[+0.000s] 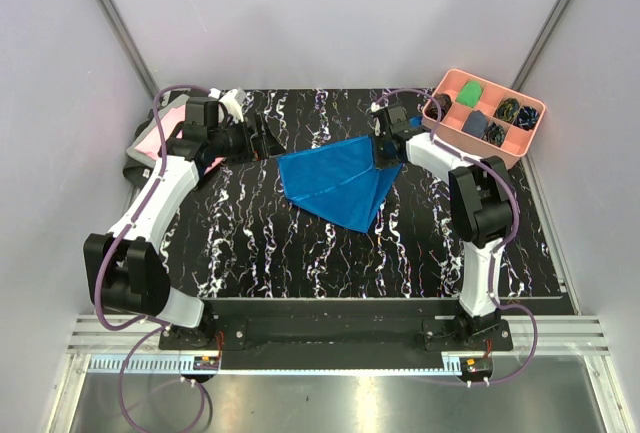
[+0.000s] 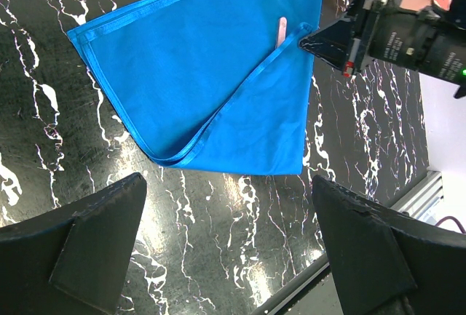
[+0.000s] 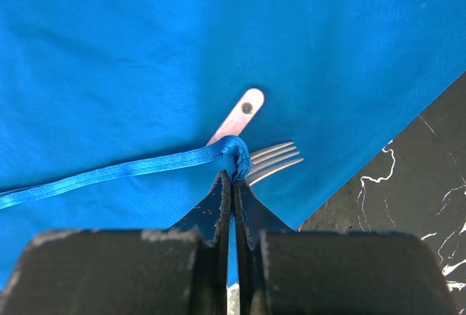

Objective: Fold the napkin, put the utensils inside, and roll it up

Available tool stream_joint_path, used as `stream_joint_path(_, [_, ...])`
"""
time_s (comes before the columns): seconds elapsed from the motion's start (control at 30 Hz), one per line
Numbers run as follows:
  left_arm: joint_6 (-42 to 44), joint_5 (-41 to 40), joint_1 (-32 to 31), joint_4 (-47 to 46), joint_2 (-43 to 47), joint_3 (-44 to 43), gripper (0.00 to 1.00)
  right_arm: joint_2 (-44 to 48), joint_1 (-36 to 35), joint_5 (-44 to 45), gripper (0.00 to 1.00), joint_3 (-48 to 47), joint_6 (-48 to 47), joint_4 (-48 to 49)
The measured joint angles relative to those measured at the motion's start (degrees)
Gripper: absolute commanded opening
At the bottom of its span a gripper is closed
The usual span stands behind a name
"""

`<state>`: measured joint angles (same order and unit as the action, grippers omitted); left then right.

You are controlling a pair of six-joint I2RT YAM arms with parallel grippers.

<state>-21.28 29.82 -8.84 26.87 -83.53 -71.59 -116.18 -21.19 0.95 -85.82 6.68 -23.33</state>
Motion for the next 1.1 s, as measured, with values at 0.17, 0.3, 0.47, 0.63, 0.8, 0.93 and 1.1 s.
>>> stream_joint_path(0.17, [0.0,0.0,0.0,0.0,0.0,0.0,0.99,-1.1,0.3,0.0,0.35,0.0,-0.5,0.1])
stream_joint_path(0.3, [0.0,0.0,0.0,0.0,0.0,0.0,0.99,-1.1,0.4,0.1,0.73,-0.1,-0.2,0.8])
stream_joint_path(0.47, [0.0,0.0,0.0,0.0,0.0,0.0,0.99,-0.7,1.2,0.2,0.79,0.0,0.8,1.1])
stream_joint_path(0.63, [0.0,0.0,0.0,0.0,0.0,0.0,0.99,3.8,3.5,-0.2,0.61,4.4,3.7,1.6])
stream_joint_path(0.8, [0.0,0.0,0.0,0.0,0.0,0.0,0.99,5.7,5.6,-2.0,0.48,8.4,6.5,1.8])
stream_joint_path(0.93, [0.0,0.0,0.0,0.0,0.0,0.0,0.99,5.6,7.6,-5.1,0.48,11.0,8.8,2.1])
stream_joint_path(1.1, [0.0,0.0,0.0,0.0,0.0,0.0,0.99,5.6,8.9,-8.1,0.48,11.8,10.3,3.2])
